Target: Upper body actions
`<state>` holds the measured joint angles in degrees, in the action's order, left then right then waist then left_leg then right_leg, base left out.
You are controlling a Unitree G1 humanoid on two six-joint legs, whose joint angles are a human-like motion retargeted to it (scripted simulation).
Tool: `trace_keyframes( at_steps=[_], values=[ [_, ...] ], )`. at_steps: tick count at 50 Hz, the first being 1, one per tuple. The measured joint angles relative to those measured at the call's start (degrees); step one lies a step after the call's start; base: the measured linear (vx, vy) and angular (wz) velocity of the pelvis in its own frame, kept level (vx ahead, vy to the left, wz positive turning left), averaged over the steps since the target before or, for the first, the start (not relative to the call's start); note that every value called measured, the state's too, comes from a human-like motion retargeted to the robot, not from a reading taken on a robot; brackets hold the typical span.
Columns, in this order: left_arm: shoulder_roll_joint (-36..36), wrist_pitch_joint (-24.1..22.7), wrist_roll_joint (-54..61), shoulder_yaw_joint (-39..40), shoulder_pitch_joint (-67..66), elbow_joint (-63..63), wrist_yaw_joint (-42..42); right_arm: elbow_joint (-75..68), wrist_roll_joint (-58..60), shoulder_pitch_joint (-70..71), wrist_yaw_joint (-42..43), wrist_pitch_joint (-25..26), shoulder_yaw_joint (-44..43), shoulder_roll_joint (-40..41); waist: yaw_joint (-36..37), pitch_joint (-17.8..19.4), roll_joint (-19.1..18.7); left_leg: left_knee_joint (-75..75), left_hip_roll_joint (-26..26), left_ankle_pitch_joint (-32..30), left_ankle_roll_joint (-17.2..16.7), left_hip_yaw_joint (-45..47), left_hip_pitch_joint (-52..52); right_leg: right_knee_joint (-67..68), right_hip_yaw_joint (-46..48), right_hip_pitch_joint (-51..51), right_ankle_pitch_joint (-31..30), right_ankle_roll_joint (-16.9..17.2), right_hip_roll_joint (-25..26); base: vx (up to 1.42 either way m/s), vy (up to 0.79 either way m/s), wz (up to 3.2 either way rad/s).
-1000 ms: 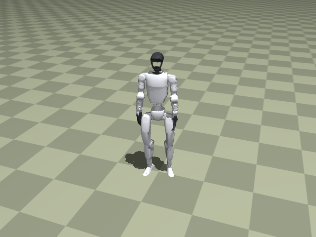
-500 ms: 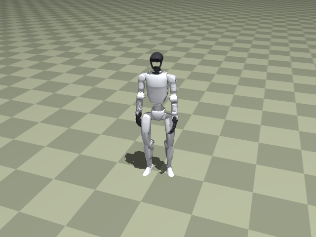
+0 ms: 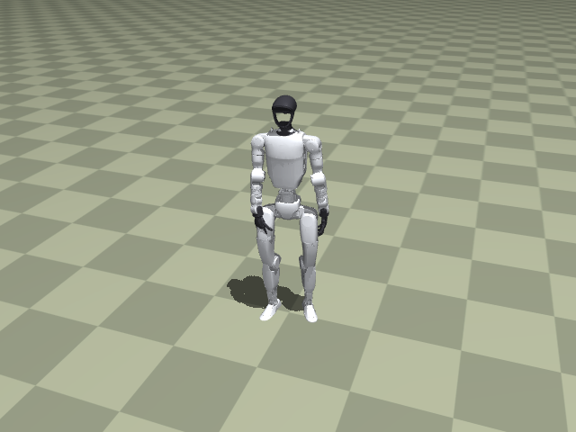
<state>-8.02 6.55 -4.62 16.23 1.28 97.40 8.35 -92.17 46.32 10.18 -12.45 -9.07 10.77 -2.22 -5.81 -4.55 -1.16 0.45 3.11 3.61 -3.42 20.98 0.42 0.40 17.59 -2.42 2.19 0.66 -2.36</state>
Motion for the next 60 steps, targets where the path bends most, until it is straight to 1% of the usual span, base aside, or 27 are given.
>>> trace_keyframes(
  at_steps=[2, 5, 7, 11, 15, 18, 20, 22, 25, 27, 30, 32, 35, 37, 40, 42, 46, 49, 52, 55, 56, 60],
  values=[
    [1.52, -1.01, -1.45, -0.97, 7.42, -1.32, 0.64, -4.87, -1.73, -3.19, 4.10, 3.40, -4.72, -2.99, 0.02, 0.10, 0.50, 0.34, -0.25, -0.15, 0.12, -1.06, -0.44, -0.26, 1.05, 0.66, 0.21, 0.13, -0.34, -0.02, 0.01, 0.46],
    [4.21, -2.57, -2.74, -2.61, 16.30, -6.25, 2.04, -5.23, -7.43, -10.37, 7.39, 8.05, -11.06, -7.67, 0.19, 0.34, 1.05, 0.81, -0.48, -0.27, 0.20, -2.04, -1.15, -0.60, 2.08, 1.21, 0.40, 0.26, -0.79, -0.01, 0.02, 0.29],
    [5.99, -4.29, -2.70, -3.74, 21.02, -9.54, 1.64, -5.23, -11.38, -14.66, 9.86, 8.58, -14.67, -10.21, 0.26, 0.30, 1.19, 1.07, -0.54, -0.30, 0.20, -2.38, -1.66, -0.78, 2.46, 1.25, 0.44, 0.29, -1.02, 0.00, 0.02, 0.09],
    [9.43, -8.51, -2.65, -4.77, 27.46, -16.11, 0.75, -5.23, -15.89, -20.78, 14.25, 7.21, -19.47, -13.84, 0.14, 0.35, 1.31, 1.34, -0.63, -0.32, 0.14, -2.56, -2.26, -0.92, 2.71, 1.09, 0.43, 0.30, -1.39, 0.00, 0.00, 0.00],
    [10.80, -11.32, -4.28, -5.73, 29.59, -20.17, -1.54, -5.23, -16.78, -23.41, 16.44, 7.92, -20.57, -15.99, 0.20, 0.39, 1.10, 1.41, -0.56, -0.22, 0.05, -2.14, -2.42, -0.90, 2.29, 0.74, 0.34, 0.22, -1.44, 0.00, 0.00, 0.00],
    [10.21, -11.91, -4.69, -6.43, 27.76, -20.04, -1.93, -5.23, -17.19, -22.66, 17.63, 9.75, -18.63, -15.67, 0.51, 0.41, 0.81, 1.30, -0.47, -0.14, 0.08, -1.78, -2.19, -0.82, 1.93, 0.61, 0.29, 0.16, -1.28, 0.00, 0.00, 0.00],
    [9.54, -11.32, -5.08, -6.21, 25.22, -18.61, -0.52, -5.23, -16.80, -20.95, 17.94, 10.33, -16.76, -14.40, 0.80, 0.30, 0.63, 1.19, -0.41, -0.09, 0.10, -1.53, -1.97, -0.78, 1.68, 0.56, 0.26, 0.09, -1.12, 0.00, 0.00, 0.00],
    [8.68, -10.07, -5.85, -5.06, 21.75, -16.04, 1.38, -5.23, -15.57, -18.13, 16.64, 9.69, -14.66, -12.34, 1.02, 0.12, 0.45, 1.06, -0.35, -0.04, 0.14, -1.39, -1.75, -0.72, 1.53, 0.52, 0.26, 0.03, -0.94, 0.00, 0.00, 0.00],
    [6.71, -7.77, -7.34, -2.51, 15.74, -10.46, 3.26, -5.23, -14.34, -12.12, 11.80, 8.33, -10.40, -8.66, 1.17, 0.03, 0.19, 0.78, -0.27, 0.03, 0.19, -1.16, -1.15, -0.54, 1.29, 0.53, 0.25, -0.06, -0.66, 0.00, 0.00, 0.00],
    [4.61, -5.43, -8.58, 0.33, 11.41, -6.01, 2.62, -5.23, -14.13, -6.64, 7.39, 6.97, -6.89, -5.72, 0.92, 0.19, 0.04, 0.57, -0.17, 0.11, 0.19, -0.89, -0.64, -0.39, 1.01, 0.49, 0.16, -0.17, -0.40, 0.00, 0.00, 0.00],
    [1.90, -1.34, -8.47, 5.48, 4.02, 0.00, -0.69, -5.01, -13.60, 1.79, 1.07, 3.41, -2.99, -0.51, 0.56, 0.32, -0.37, 0.16, 0.15, 0.24, 0.10, -0.23, 0.10, -0.08, 0.33, 0.12, -0.03, -0.27, 0.08, 0.00, -0.03, -0.15],
    [0.85, 0.96, -6.82, 9.97, -2.94, 0.00, -1.30, -0.52, -13.88, 5.35, -4.34, 1.74, -0.78, 2.92, 0.47, 0.52, -0.46, -0.17, 0.44, 0.31, -0.07, 0.61, 0.57, 0.19, -0.53, -0.36, -0.19, -0.31, 0.45, 0.01, -0.06, -0.36],
    [-0.72, 1.35, -3.77, 15.41, -12.84, -0.47, 2.28, 6.83, -15.59, 9.52, -12.32, -0.52, 2.13, 7.16, 0.55, 0.66, -0.58, -0.58, 0.92, 0.39, -0.40, 2.01, 1.14, 0.49, -1.94, -1.13, -0.50, -0.45, 1.02, 0.01, -0.05, -0.40],
    [-1.59, 1.36, -4.01, 17.94, -18.39, -1.22, 4.21, 10.96, -16.73, 11.69, -15.86, -2.32, 3.60, 9.17, 0.75, 0.69, -0.70, -0.75, 1.24, 0.47, -0.59, 2.82, 1.34, 0.61, -2.74, -1.60, -0.67, -0.51, 1.40, -0.02, -0.03, -0.35],
    [-2.87, 1.20, -5.44, 18.94, -24.16, -0.67, 3.28, 14.95, -17.15, 14.22, -18.11, -5.21, 5.53, 10.98, 0.67, 0.76, -0.72, -0.78, 1.62, 0.52, -0.81, 3.40, 1.51, 0.71, -3.31, -1.87, -0.77, -0.57, 1.76, -0.01, -0.01, -0.08],
    [-3.73, 1.37, -5.54, 17.87, -25.86, 0.00, 1.21, 16.30, -16.04, 14.84, -18.15, -6.37, 6.41, 11.20, 0.36, 0.78, -0.56, -0.77, 1.73, 0.45, -0.87, 3.28, 1.47, 0.72, -3.21, -1.81, -0.70, -0.57, 1.82, 0.00, -0.03, 0.00],
    [-4.04, 2.72, -5.25, 14.21, -23.42, 0.00, -0.29, 16.17, -11.87, 12.82, -15.88, -6.74, 6.92, 9.57, -0.10, 0.50, -0.30, -0.60, 1.68, 0.19, -0.84, 2.23, 0.92, 0.56, -2.22, -1.47, -0.41, -0.56, 1.69, 0.01, -0.01, 0.18],
    [-3.24, 2.36, -4.82, 11.30, -15.94, 0.00, -0.61, 13.18, -8.69, 8.97, -12.59, -5.37, 5.62, 6.82, 0.04, 0.26, 0.02, -0.37, 1.34, -0.02, -0.70, 1.09, 0.41, 0.33, -1.13, -0.95, -0.18, -0.55, 1.33, 0.01, 0.01, 0.33],
    [-1.38, 1.49, -4.25, 8.53, -5.46, -0.33, -0.63, 6.95, -5.45, 4.51, -7.57, -2.28, 1.64, 3.52, 0.93, 0.10, 0.57, -0.11, 0.90, -0.19, -0.52, -0.02, 0.06, -0.03, -0.06, -0.21, -0.01, -0.54, 0.95, 0.00, 0.03, 0.32],
    [1.93, 0.25, -3.99, 6.58, 3.62, -5.12, 1.83, -1.84, -4.07, 0.38, -0.86, 2.58, -3.16, -0.18, 1.64, -0.09, 1.11, 0.20, 0.58, -0.32, -0.32, -0.88, -0.43, -0.41, 0.82, 0.41, 0.14, -0.50, 0.65, 0.00, 0.02, 0.26],
    [3.17, -0.88, -3.88, 5.73, 6.13, -7.17, 2.51, -3.88, -4.38, -1.30, 1.26, 4.70, -4.56, -1.63, 1.71, -0.13, 1.25, 0.30, 0.49, -0.35, -0.26, -1.18, -0.60, -0.49, 1.12, 0.59, 0.23, -0.46, 0.56, 0.02, 0.03, 0.26],
    [7.04, -5.69, -2.80, -0.03, 15.50, -14.59, 2.98, -5.23, -7.23, -10.59, 7.80, 13.21, -9.01, -7.28, 1.73, -0.23, 1.42, 0.67, 0.22, -0.41, -0.02, -2.25, -1.27, -0.78, 2.23, 1.19, 0.55, -0.24, 0.24, 0.03, 0.04, 0.23]
  ],
)
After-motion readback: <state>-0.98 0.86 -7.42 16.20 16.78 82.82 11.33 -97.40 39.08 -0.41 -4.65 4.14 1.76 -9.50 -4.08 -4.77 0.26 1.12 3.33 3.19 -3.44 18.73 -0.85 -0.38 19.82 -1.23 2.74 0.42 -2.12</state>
